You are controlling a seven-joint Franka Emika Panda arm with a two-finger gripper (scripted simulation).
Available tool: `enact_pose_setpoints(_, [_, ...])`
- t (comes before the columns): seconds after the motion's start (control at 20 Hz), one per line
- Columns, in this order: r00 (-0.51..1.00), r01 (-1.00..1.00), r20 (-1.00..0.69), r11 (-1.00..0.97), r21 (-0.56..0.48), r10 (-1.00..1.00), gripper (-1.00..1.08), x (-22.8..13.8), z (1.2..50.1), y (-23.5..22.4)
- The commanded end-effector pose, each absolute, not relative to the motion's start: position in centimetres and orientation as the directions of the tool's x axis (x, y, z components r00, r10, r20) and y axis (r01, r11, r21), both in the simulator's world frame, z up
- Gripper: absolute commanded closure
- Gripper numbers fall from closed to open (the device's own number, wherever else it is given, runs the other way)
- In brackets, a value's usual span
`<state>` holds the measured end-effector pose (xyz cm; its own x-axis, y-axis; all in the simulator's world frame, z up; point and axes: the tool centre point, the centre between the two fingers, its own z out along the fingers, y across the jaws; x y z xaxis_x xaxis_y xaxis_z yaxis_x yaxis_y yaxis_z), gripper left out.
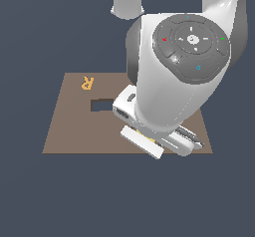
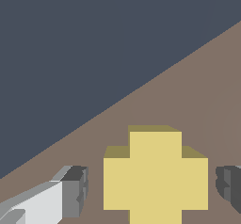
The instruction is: Insert a designated object into the corresponding slot on a board.
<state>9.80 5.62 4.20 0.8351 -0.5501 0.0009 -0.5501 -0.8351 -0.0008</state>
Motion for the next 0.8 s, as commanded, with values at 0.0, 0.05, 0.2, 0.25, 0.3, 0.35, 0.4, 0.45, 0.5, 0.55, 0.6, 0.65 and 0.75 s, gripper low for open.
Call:
enact_pose_setpoints(0.0, [0.835, -0.551, 0.0, -0.835, 0.0, -0.551, -0.92, 9.77, 3.35, 5.62])
enact_pose_setpoints(0.05, [0.834, -0.552, 0.0, -0.834, 0.0, -0.552, -0.92, 9.77, 3.15, 5.59])
enact_pose_setpoints(0.2, [0.834, -0.552, 0.0, -0.834, 0.0, -0.552, 1.08, 9.78, 3.0, 5.58])
enact_pose_setpoints(0.25, [0.834, -0.552, 0.0, -0.834, 0.0, -0.552, 1.08, 9.78, 3.0, 5.58])
enact_pose_setpoints(0.3, [0.834, -0.552, 0.0, -0.834, 0.0, -0.552, 1.08, 9.78, 3.0, 5.58])
enact_pose_setpoints(0.35, [0.834, -0.552, 0.0, -0.834, 0.0, -0.552, 1.08, 9.78, 3.0, 5.58])
enact_pose_setpoints(0.4, [0.834, -0.552, 0.0, -0.834, 0.0, -0.552, 1.08, 9.78, 3.0, 5.58])
enact_pose_setpoints(0.45, [0.834, -0.552, 0.0, -0.834, 0.0, -0.552, 1.08, 9.78, 3.0, 5.58])
enact_pose_setpoints(0.5, [0.834, -0.552, 0.0, -0.834, 0.0, -0.552, 1.08, 9.78, 3.0, 5.58])
enact_pose_setpoints(0.55, [0.834, -0.552, 0.0, -0.834, 0.0, -0.552, 1.08, 9.78, 3.0, 5.58])
enact_pose_setpoints(0.6, [0.834, -0.552, 0.0, -0.834, 0.0, -0.552, 1.08, 9.78, 3.0, 5.58])
enact_pose_setpoints(0.65, [0.834, -0.552, 0.0, -0.834, 0.0, -0.552, 1.08, 9.78, 3.0, 5.58])
enact_pose_setpoints(0.75, [0.834, -0.551, 0.0, -0.834, -0.001, -0.551, 1.08, 9.8, 3.14, 5.66])
